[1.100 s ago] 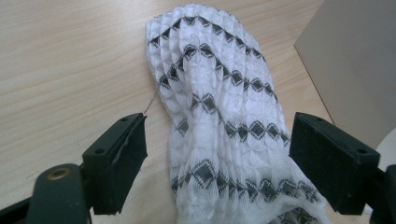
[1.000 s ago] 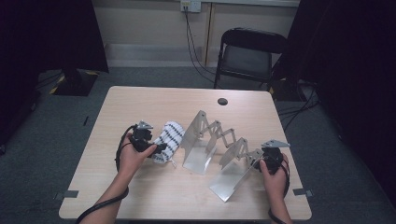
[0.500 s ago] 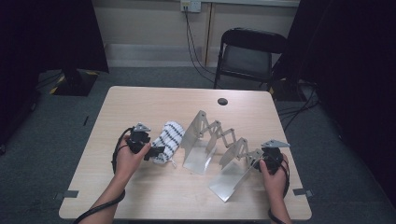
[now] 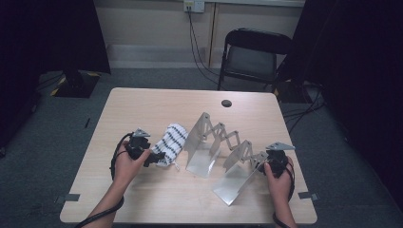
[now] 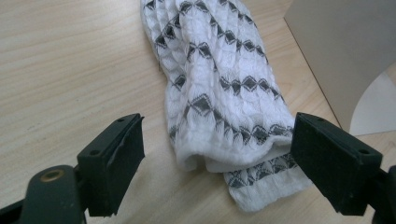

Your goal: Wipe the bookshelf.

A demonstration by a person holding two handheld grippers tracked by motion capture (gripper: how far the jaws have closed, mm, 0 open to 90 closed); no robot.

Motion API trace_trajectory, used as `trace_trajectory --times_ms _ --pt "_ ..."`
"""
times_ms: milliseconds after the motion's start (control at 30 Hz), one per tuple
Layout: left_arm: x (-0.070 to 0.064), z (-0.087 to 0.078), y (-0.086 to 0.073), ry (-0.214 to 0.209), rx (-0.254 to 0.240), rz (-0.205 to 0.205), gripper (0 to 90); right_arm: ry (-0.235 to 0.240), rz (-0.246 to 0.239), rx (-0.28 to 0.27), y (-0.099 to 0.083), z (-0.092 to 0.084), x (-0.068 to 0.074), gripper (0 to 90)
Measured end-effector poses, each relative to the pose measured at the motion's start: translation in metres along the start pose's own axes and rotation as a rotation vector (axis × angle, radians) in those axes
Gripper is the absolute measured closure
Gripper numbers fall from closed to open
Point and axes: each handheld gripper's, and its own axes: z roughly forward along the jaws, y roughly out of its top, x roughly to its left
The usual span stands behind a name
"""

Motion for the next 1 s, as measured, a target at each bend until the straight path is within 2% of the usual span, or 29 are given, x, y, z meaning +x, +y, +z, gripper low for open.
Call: trace_trajectory --times_ms 167,267,433,567,633,667,700,733,1000 --pt "0.002 -0.003 -0.006 0.0 0.007 0.021 17.6 0.0 0.0 0.0 0.0 0.0 0.0 15.8" --pt "0.003 -0.004 -0.01 -0.003 0.003 0.01 17.7 0.0 0.0 0.0 0.0 0.0 0.0 15.8" --pt "0.005 -0.008 -0.014 0.004 0.011 0.028 17.7 0.0 0.0 0.0 0.0 0.0 0.0 15.8" --pt "0.006 -0.009 -0.017 0.002 0.0 0.013 17.7 0.0 0.0 0.0 0.0 0.0 0.0 15.8" --pt "0.008 -0.01 -0.019 -0.001 0.01 0.021 17.7 0.0 0.0 0.0 0.0 0.0 0.0 15.9" --pt "0.007 -0.01 -0.021 0.002 0.002 0.008 17.7 0.0 -0.001 0.0 0.0 0.0 0.0 15.9" --pt "0.008 -0.011 -0.022 -0.003 0.01 0.019 17.8 0.0 -0.001 0.0 0.0 0.0 0.0 15.9" --pt "0.008 -0.011 -0.023 0.001 0.005 0.01 17.7 0.0 0.0 0.0 0.0 0.0 0.0 15.9" --pt "0.009 -0.016 -0.03 0.002 0.017 0.024 17.8 0.0 0.0 0.0 0.0 0.0 0.0 15.9"
